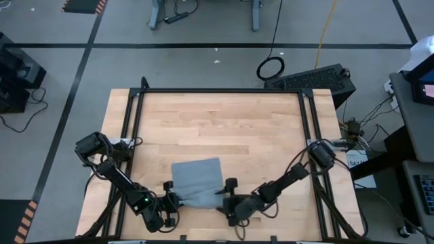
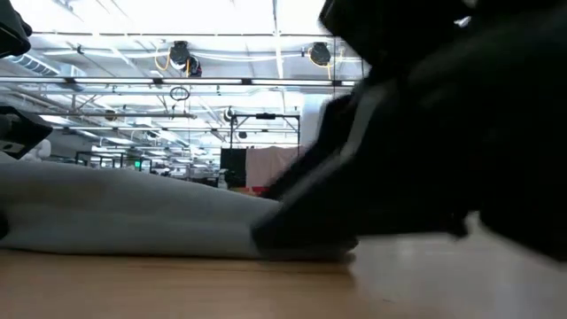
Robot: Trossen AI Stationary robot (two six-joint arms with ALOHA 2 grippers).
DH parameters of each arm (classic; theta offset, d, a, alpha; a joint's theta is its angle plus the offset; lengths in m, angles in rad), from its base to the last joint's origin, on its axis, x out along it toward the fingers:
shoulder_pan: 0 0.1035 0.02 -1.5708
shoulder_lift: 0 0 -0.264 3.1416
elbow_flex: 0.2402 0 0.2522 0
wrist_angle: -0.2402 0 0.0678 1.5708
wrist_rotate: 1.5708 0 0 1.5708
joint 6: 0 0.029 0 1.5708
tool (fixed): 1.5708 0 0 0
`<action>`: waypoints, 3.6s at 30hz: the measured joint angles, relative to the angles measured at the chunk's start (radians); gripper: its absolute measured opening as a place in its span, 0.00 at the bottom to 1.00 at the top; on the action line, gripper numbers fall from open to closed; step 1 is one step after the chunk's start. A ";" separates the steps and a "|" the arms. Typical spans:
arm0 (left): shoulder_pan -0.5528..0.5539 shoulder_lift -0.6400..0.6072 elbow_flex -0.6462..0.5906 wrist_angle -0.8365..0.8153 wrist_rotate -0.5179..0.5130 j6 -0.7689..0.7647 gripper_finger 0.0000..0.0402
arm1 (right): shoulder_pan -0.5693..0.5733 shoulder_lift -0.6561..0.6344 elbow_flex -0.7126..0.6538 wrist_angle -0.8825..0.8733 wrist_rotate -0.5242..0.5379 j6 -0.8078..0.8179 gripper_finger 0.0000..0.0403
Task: Roll towel
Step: Roll the gray towel
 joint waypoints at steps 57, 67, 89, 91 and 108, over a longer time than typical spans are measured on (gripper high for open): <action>-0.130 0.006 0.008 0.066 -0.251 0.369 0.61 | -0.280 -0.050 0.075 -0.268 -0.855 0.798 0.01; -0.065 0.019 0.010 -0.078 -0.171 0.320 0.79 | -0.281 -0.050 0.075 -0.268 -0.855 0.803 0.01; 0.085 -0.038 0.006 -0.115 0.089 0.240 0.03 | -0.207 -0.181 0.072 -0.377 -0.702 0.486 0.31; 0.093 -0.078 0.004 -0.137 0.113 0.235 0.04 | -0.168 -0.215 0.072 -0.411 -0.614 0.374 0.33; 0.286 -0.217 0.005 -0.190 0.409 0.126 0.03 | 0.064 -0.092 0.073 -0.366 0.075 0.095 0.60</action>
